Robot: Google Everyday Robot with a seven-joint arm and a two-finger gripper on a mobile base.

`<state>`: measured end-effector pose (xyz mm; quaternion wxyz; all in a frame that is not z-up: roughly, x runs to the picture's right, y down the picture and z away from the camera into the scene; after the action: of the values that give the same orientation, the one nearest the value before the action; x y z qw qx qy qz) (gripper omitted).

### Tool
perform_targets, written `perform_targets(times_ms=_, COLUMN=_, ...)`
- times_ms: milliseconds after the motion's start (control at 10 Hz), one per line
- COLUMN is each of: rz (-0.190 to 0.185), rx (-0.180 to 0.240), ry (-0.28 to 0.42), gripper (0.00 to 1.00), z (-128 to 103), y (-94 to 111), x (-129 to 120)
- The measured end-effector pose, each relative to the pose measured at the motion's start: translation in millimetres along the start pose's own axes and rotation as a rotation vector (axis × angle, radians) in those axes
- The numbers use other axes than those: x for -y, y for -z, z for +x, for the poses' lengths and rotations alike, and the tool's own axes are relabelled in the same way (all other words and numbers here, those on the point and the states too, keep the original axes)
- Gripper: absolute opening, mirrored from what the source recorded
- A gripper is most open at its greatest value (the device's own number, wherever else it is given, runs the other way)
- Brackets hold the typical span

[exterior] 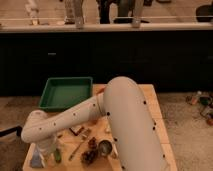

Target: Place pepper in red bowl

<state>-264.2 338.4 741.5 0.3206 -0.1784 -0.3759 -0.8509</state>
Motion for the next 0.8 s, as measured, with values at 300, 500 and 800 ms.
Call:
perform_targets(times_ms=300, rz=-0.007, rx=0.009, ry=0.02, gripper=0.8, z=1.3, y=-2.6, x=0.2)
perform_targets(times_ms=500, rz=0.0, rx=0.005, ry=0.037, gripper=0.8, z=2.0, y=-2.9, x=1.7)
perform_targets(times_ms=800, rz=0.024, rx=-0.026, ry=0.058, gripper=0.61, z=2.9, y=0.1, x=5.2)
